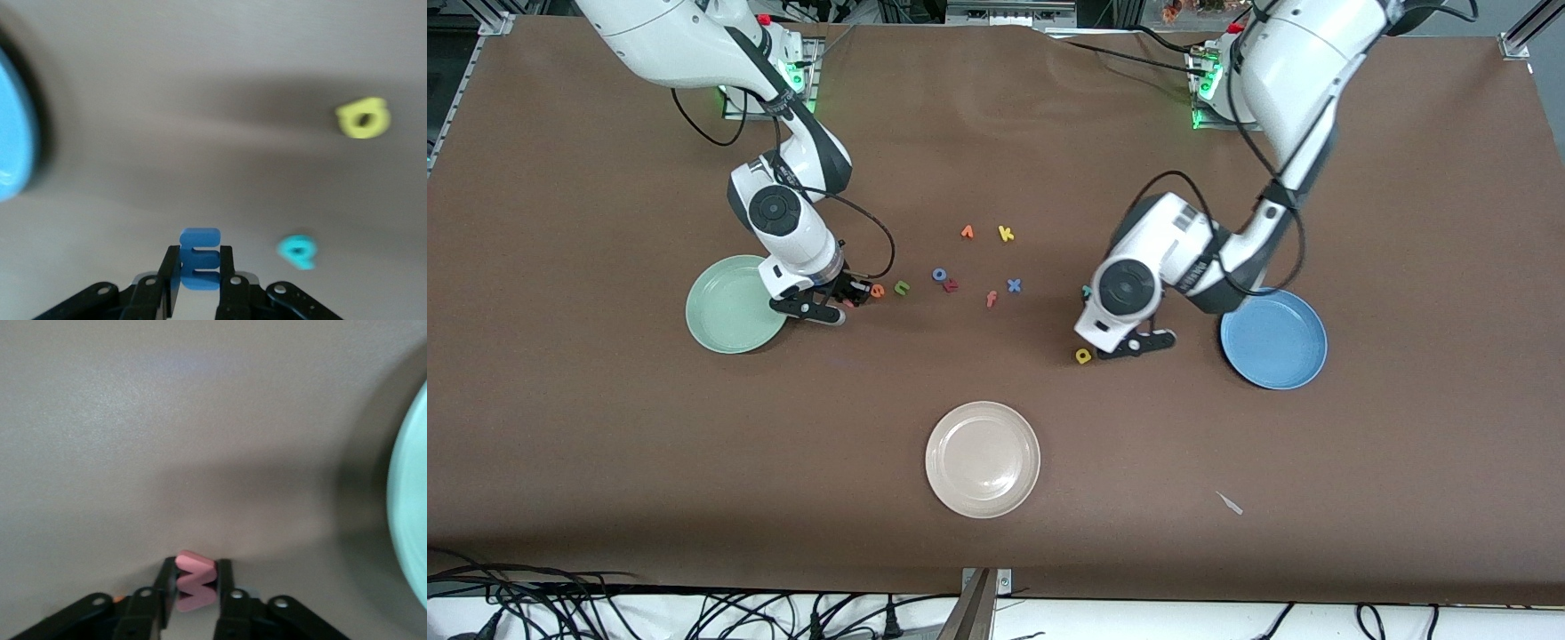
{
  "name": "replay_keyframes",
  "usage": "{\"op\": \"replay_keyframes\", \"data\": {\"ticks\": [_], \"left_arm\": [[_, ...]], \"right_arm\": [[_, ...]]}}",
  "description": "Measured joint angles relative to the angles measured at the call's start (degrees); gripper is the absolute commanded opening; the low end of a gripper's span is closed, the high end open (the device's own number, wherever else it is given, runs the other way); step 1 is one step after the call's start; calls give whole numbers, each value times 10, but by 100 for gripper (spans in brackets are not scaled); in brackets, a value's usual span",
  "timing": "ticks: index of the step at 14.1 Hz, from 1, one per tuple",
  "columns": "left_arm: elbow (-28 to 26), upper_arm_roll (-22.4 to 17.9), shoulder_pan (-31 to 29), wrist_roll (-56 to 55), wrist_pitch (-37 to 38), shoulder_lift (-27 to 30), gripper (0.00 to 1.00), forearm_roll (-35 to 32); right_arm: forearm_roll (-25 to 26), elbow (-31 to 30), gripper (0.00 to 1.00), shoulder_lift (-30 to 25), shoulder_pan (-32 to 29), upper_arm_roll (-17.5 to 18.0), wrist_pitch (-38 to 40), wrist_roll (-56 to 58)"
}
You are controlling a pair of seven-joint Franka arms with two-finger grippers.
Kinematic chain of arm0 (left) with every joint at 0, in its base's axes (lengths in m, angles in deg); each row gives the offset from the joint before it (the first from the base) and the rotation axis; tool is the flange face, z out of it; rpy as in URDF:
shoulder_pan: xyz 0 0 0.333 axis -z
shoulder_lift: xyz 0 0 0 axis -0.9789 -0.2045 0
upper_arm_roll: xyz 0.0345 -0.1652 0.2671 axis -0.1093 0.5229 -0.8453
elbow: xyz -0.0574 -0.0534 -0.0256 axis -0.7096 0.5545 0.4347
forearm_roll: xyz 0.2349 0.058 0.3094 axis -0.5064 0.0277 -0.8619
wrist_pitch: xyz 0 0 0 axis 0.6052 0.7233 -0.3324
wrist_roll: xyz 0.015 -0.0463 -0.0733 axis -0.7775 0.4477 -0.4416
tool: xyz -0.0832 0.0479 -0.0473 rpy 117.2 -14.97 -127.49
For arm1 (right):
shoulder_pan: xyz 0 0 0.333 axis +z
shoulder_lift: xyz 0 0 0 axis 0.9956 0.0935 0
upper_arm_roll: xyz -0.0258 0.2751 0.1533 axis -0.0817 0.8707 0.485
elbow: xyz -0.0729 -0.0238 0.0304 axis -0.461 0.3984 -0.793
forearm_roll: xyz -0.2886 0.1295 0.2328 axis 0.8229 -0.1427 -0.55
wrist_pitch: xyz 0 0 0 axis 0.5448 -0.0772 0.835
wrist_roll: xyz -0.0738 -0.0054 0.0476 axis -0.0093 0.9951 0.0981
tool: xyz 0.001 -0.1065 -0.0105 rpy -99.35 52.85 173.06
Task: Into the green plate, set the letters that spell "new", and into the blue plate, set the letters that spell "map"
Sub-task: 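Drop the W on the green plate while the left gripper drops E on blue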
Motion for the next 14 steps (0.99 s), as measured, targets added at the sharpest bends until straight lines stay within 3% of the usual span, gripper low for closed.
{"op": "replay_keyframes", "data": {"ticks": [4, 9, 11, 14], "left_arm": [[4, -3, -89, 221, 33, 4, 0, -3], [-11, -3, -179, 383, 36, 5, 0, -40], [-46, 0, -197, 401, -2, 22, 0, -40], [-166, 0, -215, 402, -142, 80, 0, -40]], "right_arm": [[3, 4, 13, -1, 0, 0, 5, 7], [5, 43, 13, -43, -1, -37, 124, 106], [5, 48, 13, -64, -2, -68, 157, 172], [5, 46, 15, -83, -3, -120, 176, 275]]}}
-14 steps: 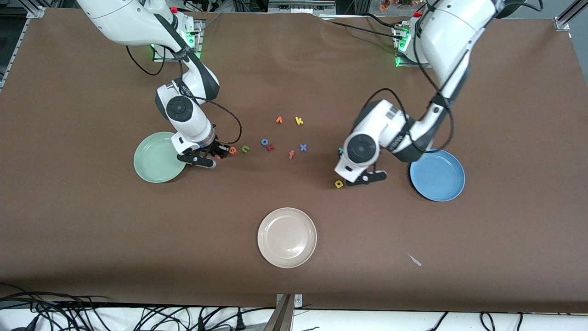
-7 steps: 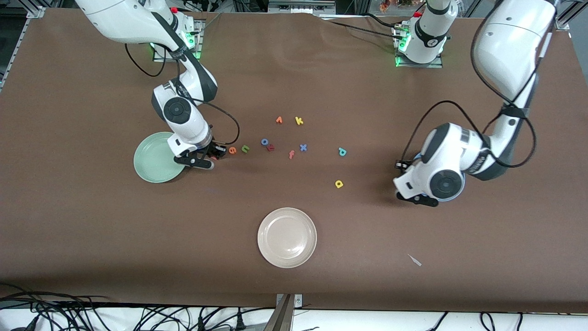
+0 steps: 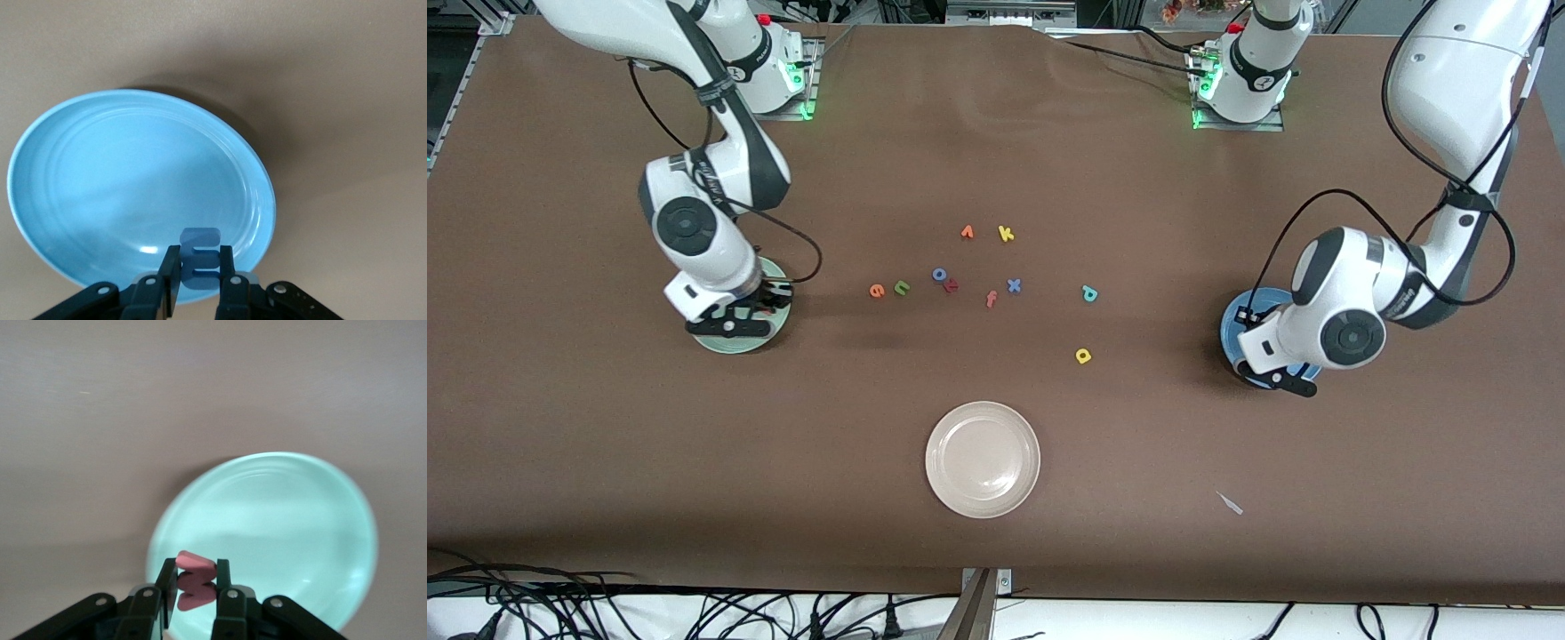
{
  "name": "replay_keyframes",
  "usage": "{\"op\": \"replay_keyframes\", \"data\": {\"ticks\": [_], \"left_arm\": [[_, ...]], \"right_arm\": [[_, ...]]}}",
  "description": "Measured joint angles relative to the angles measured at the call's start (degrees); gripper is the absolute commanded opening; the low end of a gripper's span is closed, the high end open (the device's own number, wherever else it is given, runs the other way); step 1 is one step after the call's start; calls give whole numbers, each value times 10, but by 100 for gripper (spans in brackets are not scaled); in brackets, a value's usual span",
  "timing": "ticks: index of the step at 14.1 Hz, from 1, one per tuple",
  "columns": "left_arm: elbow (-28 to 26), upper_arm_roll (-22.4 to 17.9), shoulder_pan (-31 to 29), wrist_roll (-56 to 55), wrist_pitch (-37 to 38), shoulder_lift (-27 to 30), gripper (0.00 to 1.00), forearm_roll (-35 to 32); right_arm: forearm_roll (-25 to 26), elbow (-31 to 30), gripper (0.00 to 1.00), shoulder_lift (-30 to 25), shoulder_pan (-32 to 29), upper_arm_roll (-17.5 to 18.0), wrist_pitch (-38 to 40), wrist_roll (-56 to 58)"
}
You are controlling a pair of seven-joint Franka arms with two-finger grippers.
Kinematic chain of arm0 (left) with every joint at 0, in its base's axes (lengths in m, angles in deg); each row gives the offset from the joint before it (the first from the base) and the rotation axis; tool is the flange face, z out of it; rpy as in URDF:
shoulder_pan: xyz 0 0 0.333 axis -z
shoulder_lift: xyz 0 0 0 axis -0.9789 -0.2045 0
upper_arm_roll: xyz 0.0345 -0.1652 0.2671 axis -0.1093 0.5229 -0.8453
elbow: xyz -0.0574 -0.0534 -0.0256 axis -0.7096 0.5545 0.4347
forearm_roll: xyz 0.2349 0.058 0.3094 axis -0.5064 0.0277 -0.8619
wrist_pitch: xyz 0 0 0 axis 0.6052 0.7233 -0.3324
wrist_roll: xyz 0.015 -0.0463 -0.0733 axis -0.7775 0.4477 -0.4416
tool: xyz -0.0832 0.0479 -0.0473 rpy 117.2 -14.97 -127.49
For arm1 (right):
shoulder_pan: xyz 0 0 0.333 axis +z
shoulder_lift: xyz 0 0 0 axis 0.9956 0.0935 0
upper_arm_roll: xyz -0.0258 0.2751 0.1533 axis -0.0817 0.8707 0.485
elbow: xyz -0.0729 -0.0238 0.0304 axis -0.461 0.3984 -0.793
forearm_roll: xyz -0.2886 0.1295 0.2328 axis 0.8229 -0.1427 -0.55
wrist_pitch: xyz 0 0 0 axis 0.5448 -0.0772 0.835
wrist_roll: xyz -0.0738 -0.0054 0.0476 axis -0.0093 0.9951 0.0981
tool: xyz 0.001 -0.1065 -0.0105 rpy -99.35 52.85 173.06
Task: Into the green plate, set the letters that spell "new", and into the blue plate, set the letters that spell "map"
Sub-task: 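Move both grippers back over the row of letters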
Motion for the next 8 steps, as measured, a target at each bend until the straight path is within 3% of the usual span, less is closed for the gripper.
{"op": "replay_keyframes", "data": {"ticks": [1, 2, 3, 5, 8], "left_arm": [[-43, 0, -7, 1, -50, 19, 0, 0], [-84, 0, -13, 1, -96, 35, 38, 0], [-116, 0, -19, 1, -128, 47, 98, 0], [-143, 0, -26, 1, -145, 60, 100, 0], [-118, 5, -27, 0, -96, 69, 100, 0]], "right_arm": [[0, -5, 16, -2, 0, -16, 0, 24], [0, -12, 17, -4, -1, -30, -2, 40], [0, -24, 19, -5, -1, -39, -15, 49], [0, -63, 25, -6, -1, -48, -71, 56], [0, -114, 39, -6, -1, -52, -133, 56]]}}
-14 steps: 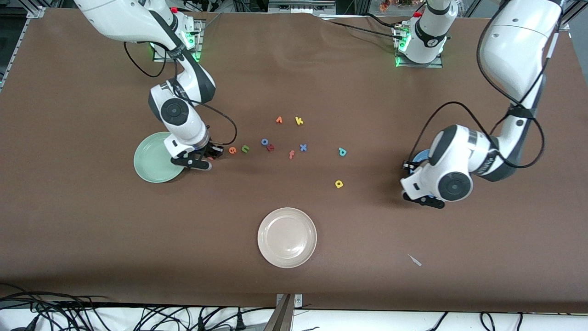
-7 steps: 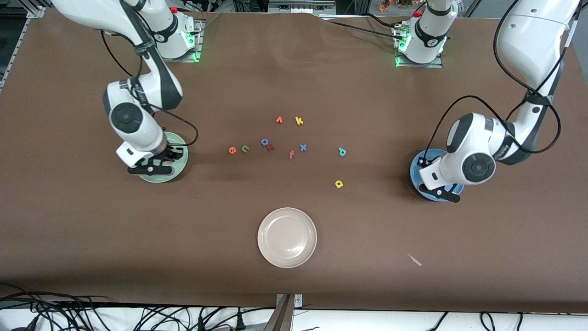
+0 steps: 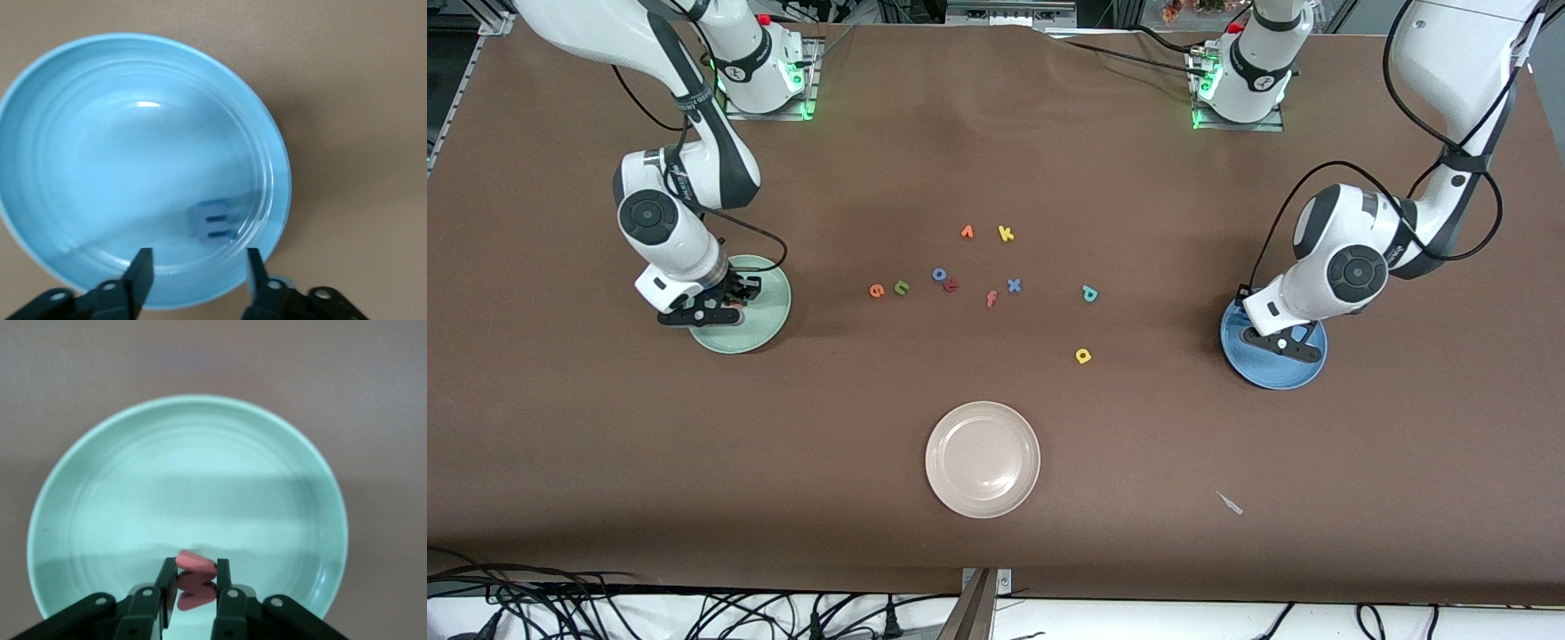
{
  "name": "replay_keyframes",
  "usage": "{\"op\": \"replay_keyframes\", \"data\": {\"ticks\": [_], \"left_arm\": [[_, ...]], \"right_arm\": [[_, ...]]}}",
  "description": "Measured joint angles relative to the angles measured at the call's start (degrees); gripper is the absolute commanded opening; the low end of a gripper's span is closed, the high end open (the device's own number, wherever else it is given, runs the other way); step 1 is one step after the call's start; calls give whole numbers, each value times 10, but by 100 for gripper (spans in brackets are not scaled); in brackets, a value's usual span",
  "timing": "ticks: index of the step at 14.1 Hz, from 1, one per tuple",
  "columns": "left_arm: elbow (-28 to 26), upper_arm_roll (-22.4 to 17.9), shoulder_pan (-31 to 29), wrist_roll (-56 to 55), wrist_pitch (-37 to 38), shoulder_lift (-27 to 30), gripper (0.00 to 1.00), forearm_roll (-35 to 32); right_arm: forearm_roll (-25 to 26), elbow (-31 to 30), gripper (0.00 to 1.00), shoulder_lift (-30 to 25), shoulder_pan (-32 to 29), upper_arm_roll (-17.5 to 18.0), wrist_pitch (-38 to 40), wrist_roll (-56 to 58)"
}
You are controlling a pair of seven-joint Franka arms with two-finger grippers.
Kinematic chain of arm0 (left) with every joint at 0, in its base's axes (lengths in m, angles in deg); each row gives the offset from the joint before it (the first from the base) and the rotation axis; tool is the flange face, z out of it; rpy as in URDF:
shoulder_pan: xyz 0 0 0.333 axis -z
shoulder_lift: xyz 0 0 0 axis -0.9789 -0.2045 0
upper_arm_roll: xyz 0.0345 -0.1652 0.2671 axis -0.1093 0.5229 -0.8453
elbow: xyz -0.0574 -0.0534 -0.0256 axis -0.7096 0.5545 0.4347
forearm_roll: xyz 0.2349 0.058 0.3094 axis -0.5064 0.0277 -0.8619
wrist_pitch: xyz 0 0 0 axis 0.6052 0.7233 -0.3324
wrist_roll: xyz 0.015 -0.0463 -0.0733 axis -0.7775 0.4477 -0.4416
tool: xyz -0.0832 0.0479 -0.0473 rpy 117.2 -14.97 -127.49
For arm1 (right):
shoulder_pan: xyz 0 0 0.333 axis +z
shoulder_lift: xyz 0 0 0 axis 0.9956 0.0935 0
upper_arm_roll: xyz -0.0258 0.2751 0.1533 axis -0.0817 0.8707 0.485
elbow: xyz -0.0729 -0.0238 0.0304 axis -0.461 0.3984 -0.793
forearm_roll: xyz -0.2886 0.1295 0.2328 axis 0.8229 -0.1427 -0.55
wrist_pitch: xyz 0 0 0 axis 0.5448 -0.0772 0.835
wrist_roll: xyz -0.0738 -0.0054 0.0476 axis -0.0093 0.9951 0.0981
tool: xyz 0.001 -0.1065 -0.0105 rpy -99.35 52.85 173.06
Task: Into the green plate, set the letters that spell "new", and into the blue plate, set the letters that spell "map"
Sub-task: 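Move both grippers back over the row of letters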
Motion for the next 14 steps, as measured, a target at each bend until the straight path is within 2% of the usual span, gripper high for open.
{"op": "replay_keyframes", "data": {"ticks": [2, 7, 11, 14], "left_arm": [[19, 12, 13, -15, 28, 0, 100, 3], [21, 18, 102, -115, 3, -4, 100, 59], [17, 19, 187, -253, -84, -31, 100, 62], [16, 19, 238, -327, -127, -57, 98, 62]], "right_arm": [[0, -5, 49, -1, 0, 0, -5, 0], [-1, -5, 53, -8, 1, 7, -6, -9], [-1, 3, 53, -10, 3, 65, -7, -110], [-1, 14, 56, -10, 7, 112, -7, -200]]}}
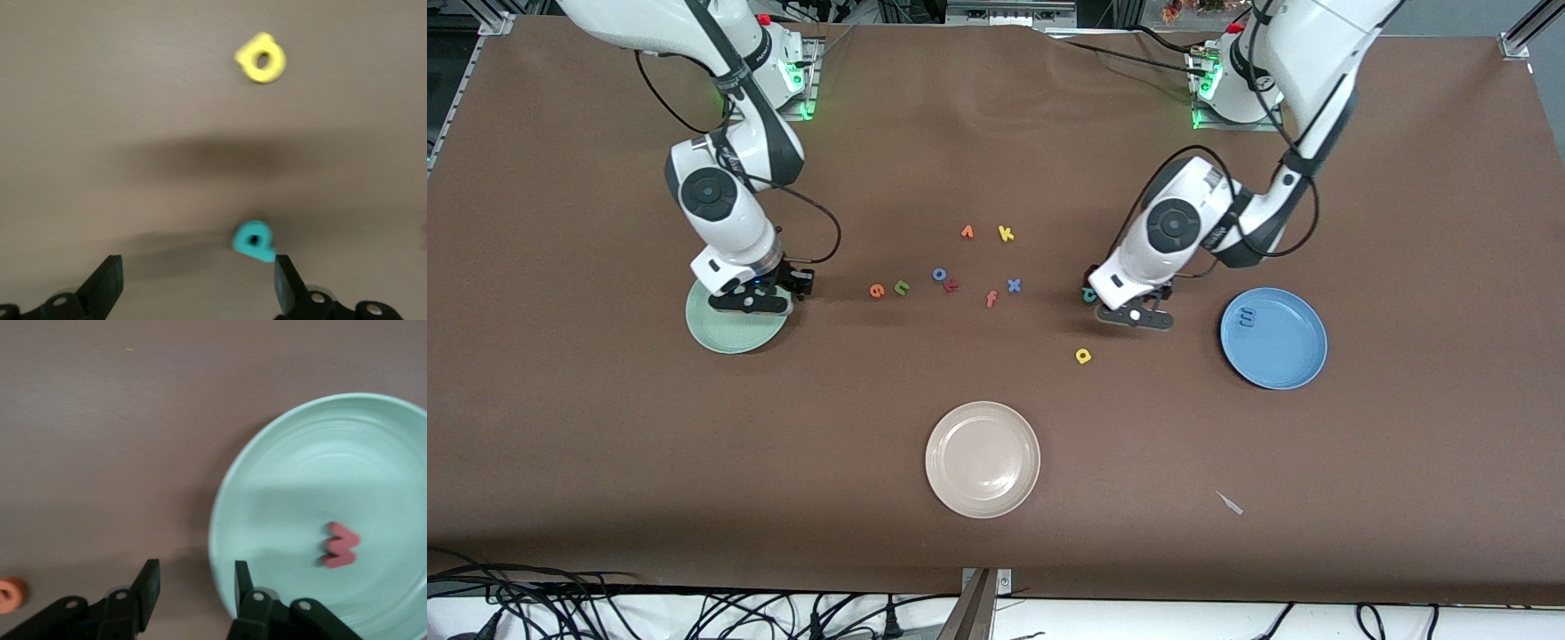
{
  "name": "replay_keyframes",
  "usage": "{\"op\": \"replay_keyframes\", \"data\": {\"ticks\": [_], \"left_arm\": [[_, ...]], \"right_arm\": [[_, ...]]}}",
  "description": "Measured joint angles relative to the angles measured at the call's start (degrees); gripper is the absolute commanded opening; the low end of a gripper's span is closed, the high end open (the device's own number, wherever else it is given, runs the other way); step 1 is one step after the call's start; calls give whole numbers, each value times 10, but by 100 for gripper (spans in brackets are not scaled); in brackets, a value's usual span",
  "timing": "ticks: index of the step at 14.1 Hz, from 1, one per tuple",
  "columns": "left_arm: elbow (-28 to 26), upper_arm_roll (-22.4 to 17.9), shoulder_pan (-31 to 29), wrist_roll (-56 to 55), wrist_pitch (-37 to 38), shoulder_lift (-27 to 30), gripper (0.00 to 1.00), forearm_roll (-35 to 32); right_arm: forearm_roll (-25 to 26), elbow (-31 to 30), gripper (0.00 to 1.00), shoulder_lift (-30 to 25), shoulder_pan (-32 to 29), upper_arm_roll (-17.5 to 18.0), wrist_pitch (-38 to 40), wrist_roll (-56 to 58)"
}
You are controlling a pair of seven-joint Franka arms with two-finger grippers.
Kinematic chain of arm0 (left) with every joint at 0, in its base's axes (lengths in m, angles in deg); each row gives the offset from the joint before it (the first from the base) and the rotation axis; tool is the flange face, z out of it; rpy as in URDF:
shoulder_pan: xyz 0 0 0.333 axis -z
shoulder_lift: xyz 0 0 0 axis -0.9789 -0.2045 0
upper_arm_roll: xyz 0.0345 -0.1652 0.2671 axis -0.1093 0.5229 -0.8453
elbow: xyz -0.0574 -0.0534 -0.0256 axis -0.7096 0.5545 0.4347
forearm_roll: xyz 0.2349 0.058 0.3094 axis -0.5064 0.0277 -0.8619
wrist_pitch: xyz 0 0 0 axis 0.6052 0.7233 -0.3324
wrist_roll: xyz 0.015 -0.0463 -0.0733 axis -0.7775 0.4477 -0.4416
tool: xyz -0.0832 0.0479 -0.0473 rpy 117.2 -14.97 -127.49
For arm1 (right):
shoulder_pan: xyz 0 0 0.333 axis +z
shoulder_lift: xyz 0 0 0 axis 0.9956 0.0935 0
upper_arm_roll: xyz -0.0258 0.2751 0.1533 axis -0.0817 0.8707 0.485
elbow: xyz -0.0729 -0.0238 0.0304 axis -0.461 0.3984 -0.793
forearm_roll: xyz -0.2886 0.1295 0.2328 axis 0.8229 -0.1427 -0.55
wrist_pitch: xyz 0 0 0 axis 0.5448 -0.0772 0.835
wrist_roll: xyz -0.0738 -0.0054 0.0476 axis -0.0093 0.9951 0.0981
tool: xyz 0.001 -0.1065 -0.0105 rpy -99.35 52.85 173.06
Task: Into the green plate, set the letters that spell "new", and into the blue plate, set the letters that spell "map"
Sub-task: 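Grasp the orange letter with the right gripper while the left gripper takes P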
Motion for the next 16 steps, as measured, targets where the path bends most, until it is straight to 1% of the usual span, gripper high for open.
{"op": "replay_keyframes", "data": {"ticks": [3, 5, 6, 7, 8, 10, 11, 14, 16], "left_arm": [[0, -1, 21, -32, -32, -22, 92, 0], [0, -1, 25, -38, -43, -34, 85, 0], [0, -2, 25, -39, -45, -37, 82, 0], [0, -3, 25, -39, -46, -38, 78, 0], [0, -4, 25, -40, -46, -39, 72, 0], [0, -4, 25, -40, -46, -39, 57, 0], [0, -4, 25, -41, -46, -39, 52, 0], [1, -5, 25, -41, -46, -39, 39, 0], [2, -5, 25, -41, -46, -39, 34, -2]], "right_arm": [[0, 12, 58, 4, 3, 38, 0, -99], [0, 23, 62, 17, 5, 64, 0, -176], [0, 27, 68, 26, 8, 71, -2, -205], [0, 28, 72, 38, 13, 74, -13, -233], [0, 29, 72, 50, 20, 74, -29, -256], [0, 31, 72, 72, 35, 74, -53, -283], [0, 32, 72, 79, 41, 74, -57, -290], [0, 34, 71, 85, 45, 74, -59, -294], [0, 35, 71, 85, 45, 74, -59, -294]]}}
